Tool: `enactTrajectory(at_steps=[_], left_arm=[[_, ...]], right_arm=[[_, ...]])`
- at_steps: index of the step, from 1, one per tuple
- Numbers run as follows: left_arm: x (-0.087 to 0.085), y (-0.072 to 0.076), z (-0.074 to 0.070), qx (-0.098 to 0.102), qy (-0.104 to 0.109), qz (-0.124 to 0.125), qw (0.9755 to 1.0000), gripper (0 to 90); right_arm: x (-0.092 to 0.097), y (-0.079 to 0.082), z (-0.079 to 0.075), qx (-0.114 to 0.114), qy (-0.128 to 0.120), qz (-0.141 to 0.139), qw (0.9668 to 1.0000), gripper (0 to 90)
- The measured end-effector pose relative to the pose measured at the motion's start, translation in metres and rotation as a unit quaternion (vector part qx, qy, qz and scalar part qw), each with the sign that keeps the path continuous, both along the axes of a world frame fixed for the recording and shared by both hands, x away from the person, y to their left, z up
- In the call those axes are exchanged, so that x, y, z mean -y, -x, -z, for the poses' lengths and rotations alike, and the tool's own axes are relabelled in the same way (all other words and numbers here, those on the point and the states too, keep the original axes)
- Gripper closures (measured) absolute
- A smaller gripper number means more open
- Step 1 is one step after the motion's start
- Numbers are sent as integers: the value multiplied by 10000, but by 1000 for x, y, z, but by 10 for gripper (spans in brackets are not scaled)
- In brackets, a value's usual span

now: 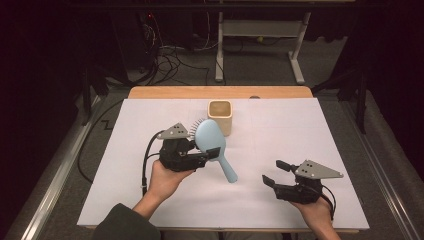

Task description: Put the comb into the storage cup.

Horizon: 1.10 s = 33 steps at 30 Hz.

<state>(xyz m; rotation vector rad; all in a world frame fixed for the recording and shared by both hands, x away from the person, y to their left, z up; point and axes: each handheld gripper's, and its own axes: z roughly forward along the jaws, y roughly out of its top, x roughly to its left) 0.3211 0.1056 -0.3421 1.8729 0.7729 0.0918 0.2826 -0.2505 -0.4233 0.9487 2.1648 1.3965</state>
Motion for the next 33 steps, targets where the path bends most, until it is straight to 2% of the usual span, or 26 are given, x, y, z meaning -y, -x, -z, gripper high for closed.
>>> enactTrajectory(at_steps=[4,8,11,15,18,28,30,33], left_arm=[[-2,-1,-1,5,11,-31,10000,524],[-5,-3,-3,3,14,-84,10000,524],[-6,-4,-4,10,12,-144,9999,524],[-7,-5,-7,137,-132,-226,9996,524],[-8,-7,-11,163,-125,-235,9995,524],[-11,-16,-13,99,-110,-344,9993,524],[-10,-18,-15,134,-148,-389,9990,524],[-10,-22,-19,159,-94,-403,9990,524]], right_arm=[[7,4,2,113,41,78,9999,300],[19,7,4,218,-51,217,9995,299],[26,9,7,200,-112,289,9993,299],[33,12,13,275,-49,395,9988,307],[37,17,17,315,-82,466,9984,308],[46,21,28,291,-84,588,9978,315],[48,21,30,305,-97,613,9976,317],[51,21,32,308,-157,660,9972,317]])
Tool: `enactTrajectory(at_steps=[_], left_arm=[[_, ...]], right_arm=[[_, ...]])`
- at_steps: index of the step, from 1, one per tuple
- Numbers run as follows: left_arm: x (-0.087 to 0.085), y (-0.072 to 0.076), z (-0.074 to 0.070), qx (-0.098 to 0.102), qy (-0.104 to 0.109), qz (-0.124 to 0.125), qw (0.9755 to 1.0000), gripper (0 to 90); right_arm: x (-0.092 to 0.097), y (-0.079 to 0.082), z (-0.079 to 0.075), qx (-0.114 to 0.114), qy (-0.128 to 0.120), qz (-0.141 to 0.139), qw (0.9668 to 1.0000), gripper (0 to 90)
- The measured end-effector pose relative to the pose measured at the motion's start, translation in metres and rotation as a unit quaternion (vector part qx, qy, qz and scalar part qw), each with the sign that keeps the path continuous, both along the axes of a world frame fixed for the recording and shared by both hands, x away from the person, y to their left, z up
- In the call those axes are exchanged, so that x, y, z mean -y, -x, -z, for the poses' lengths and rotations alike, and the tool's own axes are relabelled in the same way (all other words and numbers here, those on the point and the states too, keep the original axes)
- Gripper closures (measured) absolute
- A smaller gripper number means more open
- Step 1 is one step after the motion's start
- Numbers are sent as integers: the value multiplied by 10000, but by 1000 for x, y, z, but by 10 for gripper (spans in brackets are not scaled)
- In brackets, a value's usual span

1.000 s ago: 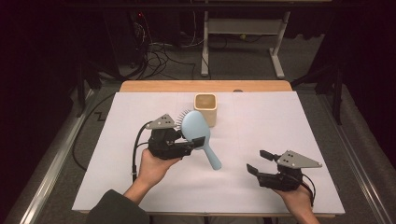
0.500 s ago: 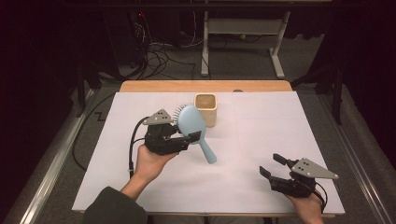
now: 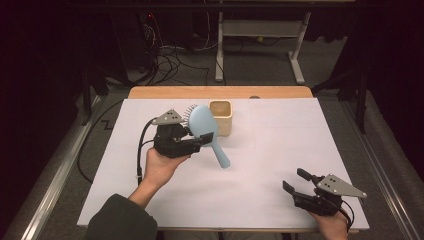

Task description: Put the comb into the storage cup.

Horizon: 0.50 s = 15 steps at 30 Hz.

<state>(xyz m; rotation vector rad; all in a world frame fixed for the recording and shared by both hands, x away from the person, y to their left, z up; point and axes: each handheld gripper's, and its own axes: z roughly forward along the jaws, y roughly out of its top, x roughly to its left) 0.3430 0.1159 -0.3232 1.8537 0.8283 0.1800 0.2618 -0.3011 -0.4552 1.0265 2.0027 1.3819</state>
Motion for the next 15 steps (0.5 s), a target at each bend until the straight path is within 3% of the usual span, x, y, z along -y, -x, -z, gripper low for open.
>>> enactTrajectory(at_steps=[5,11,15], left_arm=[[1,-8,-4,19,-86,-98,9999,524],[4,-15,-12,43,-137,-136,9998,524],[7,-19,-17,97,-150,-169,9997,524]], right_arm=[[5,2,2,-35,-80,23,10000,309],[3,5,5,-100,129,-23,9999,308],[5,6,5,-102,49,-21,9999,309]])
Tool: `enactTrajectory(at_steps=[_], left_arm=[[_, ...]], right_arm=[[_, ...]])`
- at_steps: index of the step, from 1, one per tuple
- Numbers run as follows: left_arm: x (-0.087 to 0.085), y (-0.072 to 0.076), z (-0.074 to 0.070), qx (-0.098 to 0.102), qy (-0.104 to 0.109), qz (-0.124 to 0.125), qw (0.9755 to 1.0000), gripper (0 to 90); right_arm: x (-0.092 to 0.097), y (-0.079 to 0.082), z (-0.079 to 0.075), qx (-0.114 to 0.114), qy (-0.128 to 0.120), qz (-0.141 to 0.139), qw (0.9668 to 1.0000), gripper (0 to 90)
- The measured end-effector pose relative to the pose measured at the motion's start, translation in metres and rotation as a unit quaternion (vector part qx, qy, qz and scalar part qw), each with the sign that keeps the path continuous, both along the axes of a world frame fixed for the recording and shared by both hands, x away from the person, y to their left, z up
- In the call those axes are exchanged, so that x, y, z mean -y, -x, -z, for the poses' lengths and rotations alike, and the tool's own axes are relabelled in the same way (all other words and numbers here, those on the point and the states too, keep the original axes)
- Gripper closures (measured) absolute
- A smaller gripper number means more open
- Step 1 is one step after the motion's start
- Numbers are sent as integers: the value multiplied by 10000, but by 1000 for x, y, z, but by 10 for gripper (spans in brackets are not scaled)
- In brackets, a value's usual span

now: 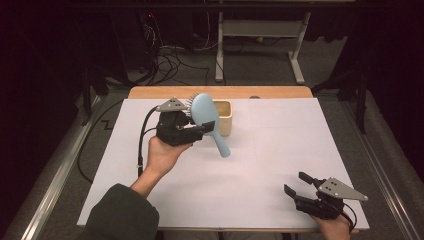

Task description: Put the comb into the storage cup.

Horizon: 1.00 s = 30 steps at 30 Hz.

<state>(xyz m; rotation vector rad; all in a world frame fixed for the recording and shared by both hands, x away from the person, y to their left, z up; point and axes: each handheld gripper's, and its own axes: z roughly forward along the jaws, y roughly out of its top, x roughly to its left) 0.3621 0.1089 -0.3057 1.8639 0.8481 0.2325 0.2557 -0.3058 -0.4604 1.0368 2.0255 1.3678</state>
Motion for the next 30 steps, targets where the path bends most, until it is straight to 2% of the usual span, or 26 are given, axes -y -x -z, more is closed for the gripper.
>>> enactTrajectory(at_steps=[7,11,24,30], left_arm=[[3,-9,-8,66,9,-66,10000,524],[5,-14,-10,63,70,-59,9999,524],[7,-28,-16,47,-1,-193,9998,524],[10,-31,-20,85,9,-206,9998,524]], right_arm=[[5,2,1,-81,-281,112,9995,312],[3,1,2,-80,-164,58,9998,312],[4,0,2,-168,-279,6,9995,306],[3,1,2,-89,-229,-5,9997,306]])
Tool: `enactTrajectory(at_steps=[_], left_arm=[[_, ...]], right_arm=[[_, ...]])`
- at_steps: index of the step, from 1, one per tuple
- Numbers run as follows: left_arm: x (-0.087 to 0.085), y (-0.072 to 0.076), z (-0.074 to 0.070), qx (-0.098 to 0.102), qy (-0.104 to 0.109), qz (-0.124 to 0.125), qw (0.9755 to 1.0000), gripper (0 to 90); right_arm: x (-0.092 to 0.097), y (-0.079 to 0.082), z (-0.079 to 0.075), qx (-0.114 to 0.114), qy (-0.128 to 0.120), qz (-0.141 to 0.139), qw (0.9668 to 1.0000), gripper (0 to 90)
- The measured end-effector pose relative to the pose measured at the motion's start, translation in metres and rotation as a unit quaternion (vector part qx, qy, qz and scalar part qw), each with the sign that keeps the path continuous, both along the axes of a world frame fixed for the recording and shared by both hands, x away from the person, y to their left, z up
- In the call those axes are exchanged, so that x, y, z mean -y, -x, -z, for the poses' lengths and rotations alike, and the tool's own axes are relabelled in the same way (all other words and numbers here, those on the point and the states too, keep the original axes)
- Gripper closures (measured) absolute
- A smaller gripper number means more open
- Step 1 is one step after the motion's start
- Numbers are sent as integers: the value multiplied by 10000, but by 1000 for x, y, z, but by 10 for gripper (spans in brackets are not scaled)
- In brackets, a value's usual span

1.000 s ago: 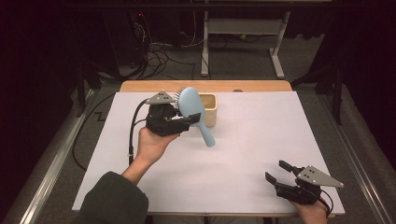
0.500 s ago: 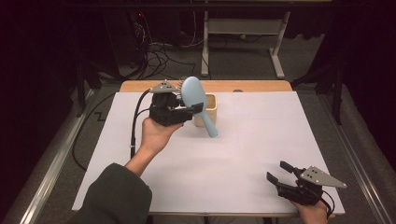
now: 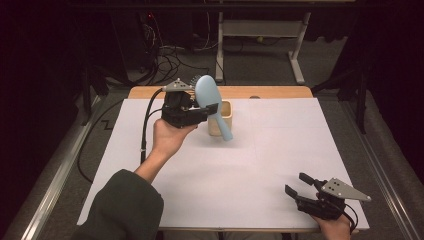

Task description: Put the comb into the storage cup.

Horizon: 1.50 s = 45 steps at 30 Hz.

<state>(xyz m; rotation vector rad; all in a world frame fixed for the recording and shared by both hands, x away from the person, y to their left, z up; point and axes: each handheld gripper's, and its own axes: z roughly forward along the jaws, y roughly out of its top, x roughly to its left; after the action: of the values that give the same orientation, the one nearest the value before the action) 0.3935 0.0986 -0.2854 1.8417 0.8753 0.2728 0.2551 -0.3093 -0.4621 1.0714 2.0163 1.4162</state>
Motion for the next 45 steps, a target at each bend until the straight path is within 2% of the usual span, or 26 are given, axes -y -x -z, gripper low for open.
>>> enactTrajectory(at_steps=[8,20,24,29,45], left_arm=[[1,-7,-6,-6,57,-27,10000,524],[5,-16,-13,68,0,-125,9999,524],[4,-18,-11,122,-53,-170,9998,524],[1,-23,-9,88,-57,-260,9996,524],[-7,-42,-3,-35,125,-649,9978,524]], right_arm=[[0,0,0,2,-6,1,10000,306],[0,1,-1,8,4,10,10000,305],[0,0,0,-10,28,42,10000,306],[1,0,0,-23,30,64,10000,306],[1,0,0,-27,25,69,10000,307]])
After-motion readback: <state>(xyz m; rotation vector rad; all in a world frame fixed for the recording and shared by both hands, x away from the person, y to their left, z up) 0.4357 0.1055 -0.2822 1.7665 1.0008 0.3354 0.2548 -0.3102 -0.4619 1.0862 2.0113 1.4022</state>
